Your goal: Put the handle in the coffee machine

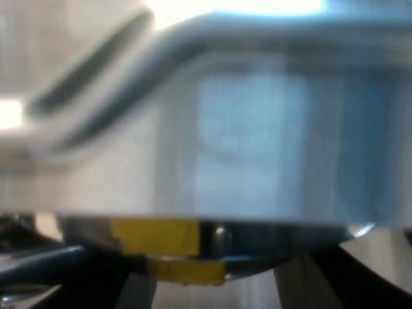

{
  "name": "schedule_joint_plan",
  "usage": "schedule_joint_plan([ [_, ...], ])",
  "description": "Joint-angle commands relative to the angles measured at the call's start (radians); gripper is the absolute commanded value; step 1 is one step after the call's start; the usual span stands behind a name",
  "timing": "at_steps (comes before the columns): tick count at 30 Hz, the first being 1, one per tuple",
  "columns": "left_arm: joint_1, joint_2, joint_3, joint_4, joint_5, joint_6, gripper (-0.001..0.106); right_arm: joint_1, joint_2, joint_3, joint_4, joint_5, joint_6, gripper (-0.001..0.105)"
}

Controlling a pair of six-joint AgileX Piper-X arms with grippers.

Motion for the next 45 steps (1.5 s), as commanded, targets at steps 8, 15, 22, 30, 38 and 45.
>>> schedule_joint_plan([
  [8, -0.105, -0.003, -0.004, 0.041, -0.009, 0.019, 0.0, 0.003, -0.105, -0.02, -0.081, 0.017, -0.028, 0.044],
  [15, -0.105, -0.003, -0.004, 0.079, -0.006, -0.001, 0.0, 0.003, -0.123, -0.02, -0.081, 0.015, -0.049, 0.044],
  [22, -0.11, -0.008, -0.004, 0.149, 0.033, -0.021, 0.0, 0.003, -0.131, -0.02, -0.079, 0.015, -0.056, 0.044],
  [30, -0.11, -0.049, -0.004, 0.211, 0.095, -0.023, 0.0, 0.003, -0.144, -0.02, -0.081, 0.015, -0.065, 0.044],
  [38, -0.144, -0.059, 0.018, 0.218, 0.155, -0.105, 0.0, 0.003, -0.151, -0.02, -0.081, 0.015, -0.074, 0.044],
  [45, -0.175, -0.095, 0.078, 0.201, 0.138, -0.127, 0.0, 0.003, -0.161, -0.02, -0.081, 0.008, -0.103, 0.044],
])
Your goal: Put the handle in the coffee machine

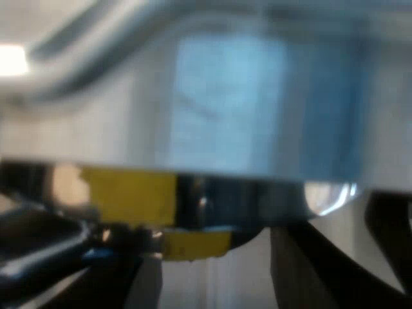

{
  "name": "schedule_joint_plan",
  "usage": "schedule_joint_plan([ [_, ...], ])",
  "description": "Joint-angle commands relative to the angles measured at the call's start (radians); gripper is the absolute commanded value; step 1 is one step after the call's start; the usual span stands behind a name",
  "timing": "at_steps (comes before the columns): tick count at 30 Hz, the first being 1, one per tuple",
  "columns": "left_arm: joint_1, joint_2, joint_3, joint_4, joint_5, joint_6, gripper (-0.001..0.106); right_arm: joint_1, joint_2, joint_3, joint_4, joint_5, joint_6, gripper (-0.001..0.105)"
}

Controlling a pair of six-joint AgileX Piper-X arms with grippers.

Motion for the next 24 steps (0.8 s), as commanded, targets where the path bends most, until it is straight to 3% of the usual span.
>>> schedule_joint_plan([
  [1, -0.014, -0.045, 0.023, 0.014, 0.03, -0.032, 0.0, -0.005, -0.162, -0.031, -0.06, -0.052, -0.019, 0.044],
  [6, -0.026, -0.083, 0.047, -0.006, 0.034, -0.049, 0.0, -0.005, -0.162, -0.031, -0.06, -0.052, -0.019, 0.044],
  [14, -0.114, -0.09, 0.069, -0.039, 0.017, -0.111, 0.0, 0.008, -0.164, -0.031, -0.06, -0.052, -0.041, 0.044],
  [20, -0.124, -0.09, 0.071, -0.049, 0.018, -0.145, 0.0, 0.008, -0.184, -0.031, -0.058, -0.049, -0.086, 0.044],
  [24, -0.123, -0.09, 0.071, -0.049, 0.018, -0.145, 0.0, 0.008, -0.2, -0.028, -0.026, -0.016, -0.082, 0.044],
])
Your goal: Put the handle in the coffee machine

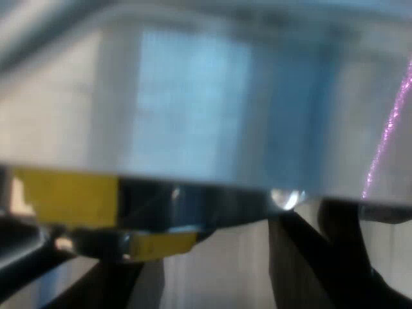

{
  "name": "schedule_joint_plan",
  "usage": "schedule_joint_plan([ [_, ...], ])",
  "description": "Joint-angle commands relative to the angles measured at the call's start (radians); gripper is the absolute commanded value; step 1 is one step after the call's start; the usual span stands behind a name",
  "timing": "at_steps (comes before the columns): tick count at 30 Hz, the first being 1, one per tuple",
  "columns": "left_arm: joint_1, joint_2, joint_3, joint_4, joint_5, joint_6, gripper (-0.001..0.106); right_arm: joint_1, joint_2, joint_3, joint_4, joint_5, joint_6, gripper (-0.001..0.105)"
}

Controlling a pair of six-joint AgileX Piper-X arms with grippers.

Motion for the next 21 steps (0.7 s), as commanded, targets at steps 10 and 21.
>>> schedule_joint_plan([
  [10, -0.027, -0.01, 0.004, -0.014, 0.094, -0.066, 0.0, 0.013, -0.312, 0.069, 0.216, -0.003, 0.056, 0.044],
  [21, -0.027, -0.029, 0.007, -0.02, 0.047, -0.134, 0.0, 0.014, -0.536, 0.216, 0.609, -0.141, 0.238, 0.044],
])
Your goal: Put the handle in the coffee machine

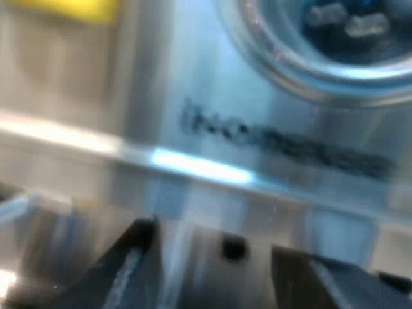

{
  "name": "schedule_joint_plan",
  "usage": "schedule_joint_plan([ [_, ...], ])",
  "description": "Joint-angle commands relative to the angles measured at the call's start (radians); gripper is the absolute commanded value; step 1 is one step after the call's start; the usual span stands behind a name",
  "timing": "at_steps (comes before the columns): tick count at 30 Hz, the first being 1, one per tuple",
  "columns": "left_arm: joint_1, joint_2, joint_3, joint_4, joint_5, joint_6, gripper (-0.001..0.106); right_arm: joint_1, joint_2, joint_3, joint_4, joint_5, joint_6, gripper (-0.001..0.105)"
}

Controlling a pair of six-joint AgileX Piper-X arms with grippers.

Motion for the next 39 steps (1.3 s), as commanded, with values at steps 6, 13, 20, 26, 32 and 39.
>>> schedule_joint_plan([
  [6, -0.033, -0.074, 0.03, -0.046, -0.002, -0.082, 0.0, -0.009, -0.257, 0.008, 0.375, -0.147, 0.16, 0.044],
  [13, -0.151, -0.08, 0.059, -0.049, -0.096, -0.148, 0.0, -0.009, -0.427, 0.008, 0.703, -0.31, 0.287, 0.044],
  [20, -0.166, -0.08, 0.059, -0.074, -0.133, -0.32, 0.0, -0.009, -0.591, 0.008, 0.807, -0.416, 0.299, 0.045],
  [26, -0.255, -0.095, 0.059, -0.056, -0.189, -0.4, 0.0, -0.009, -0.668, 0.008, 0.838, -0.436, 0.299, 0.068],
  [32, -0.35, -0.13, 0.059, -0.073, -0.207, -0.517, 0.0, -0.009, -0.709, 0.008, 0.932, -0.515, 0.299, 0.074],
  [39, -0.441, -0.128, 0.059, -0.172, -0.193, -0.537, 0.0, -0.009, -0.758, 0.008, 0.987, -0.698, 0.298, 0.074],
])
